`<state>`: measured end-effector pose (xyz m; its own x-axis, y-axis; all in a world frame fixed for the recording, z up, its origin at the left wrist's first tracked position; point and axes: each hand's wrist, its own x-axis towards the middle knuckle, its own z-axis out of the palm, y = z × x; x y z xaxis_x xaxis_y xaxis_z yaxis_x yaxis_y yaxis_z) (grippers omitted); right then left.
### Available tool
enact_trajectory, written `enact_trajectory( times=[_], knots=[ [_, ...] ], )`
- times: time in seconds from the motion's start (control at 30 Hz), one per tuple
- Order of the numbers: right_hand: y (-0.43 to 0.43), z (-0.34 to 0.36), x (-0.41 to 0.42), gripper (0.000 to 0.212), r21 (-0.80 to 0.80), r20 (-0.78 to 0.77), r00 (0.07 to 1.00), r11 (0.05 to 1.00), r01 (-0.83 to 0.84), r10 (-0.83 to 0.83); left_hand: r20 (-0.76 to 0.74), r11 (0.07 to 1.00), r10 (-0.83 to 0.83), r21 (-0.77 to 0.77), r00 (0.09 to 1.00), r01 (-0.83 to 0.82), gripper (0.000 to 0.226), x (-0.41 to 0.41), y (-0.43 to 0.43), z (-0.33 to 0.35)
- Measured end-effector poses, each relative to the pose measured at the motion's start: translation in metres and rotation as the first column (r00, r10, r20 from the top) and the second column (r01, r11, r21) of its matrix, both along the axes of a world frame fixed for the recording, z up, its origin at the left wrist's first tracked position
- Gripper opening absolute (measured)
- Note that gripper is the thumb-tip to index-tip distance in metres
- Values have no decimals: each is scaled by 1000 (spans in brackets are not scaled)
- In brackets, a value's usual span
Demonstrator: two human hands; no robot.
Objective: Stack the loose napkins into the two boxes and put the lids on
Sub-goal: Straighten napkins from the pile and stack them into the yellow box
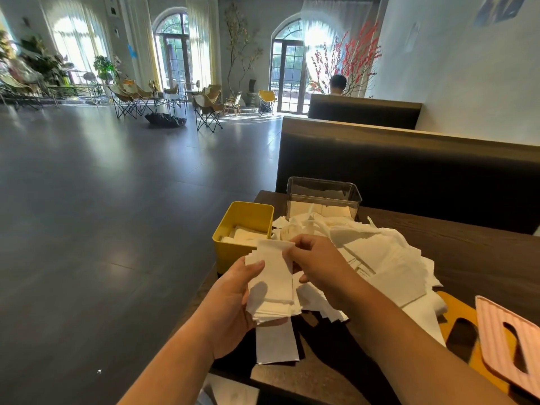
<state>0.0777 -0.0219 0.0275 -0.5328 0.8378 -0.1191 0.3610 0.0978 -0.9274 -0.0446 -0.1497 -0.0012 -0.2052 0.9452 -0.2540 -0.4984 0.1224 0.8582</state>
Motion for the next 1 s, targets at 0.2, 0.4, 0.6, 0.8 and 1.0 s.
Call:
enact_trajectory(
  times=[0.2, 0.4, 0.6, 0.8, 1.0],
  knots=[
    [-3, -3, -4, 9, 197, -85, 995, 978, 70, -54, 30, 999, -26, -29, 999, 27, 35, 2, 1, 1],
    [-15, 20, 9, 8, 83, -310, 950, 995, 46, -18, 53, 1000, 4, -30, 999, -2, 47, -2, 2, -2],
    [-21, 38, 13, 10, -64, -312, 945, 990, -123, 97, 65, 999, 7, 52, 998, -10, 65, -4, 4, -5],
    [-20, 9, 1, 11, 194, -6, 999, 980, -38, 40, 30, 997, -56, 49, 998, 54, 59, -6, -1, -6],
    [-13, -11, -1, 19, 268, -18, 999, 962, 53, -50, 11, 998, 63, -10, 998, -62, 32, -13, -2, -15]
  ],
)
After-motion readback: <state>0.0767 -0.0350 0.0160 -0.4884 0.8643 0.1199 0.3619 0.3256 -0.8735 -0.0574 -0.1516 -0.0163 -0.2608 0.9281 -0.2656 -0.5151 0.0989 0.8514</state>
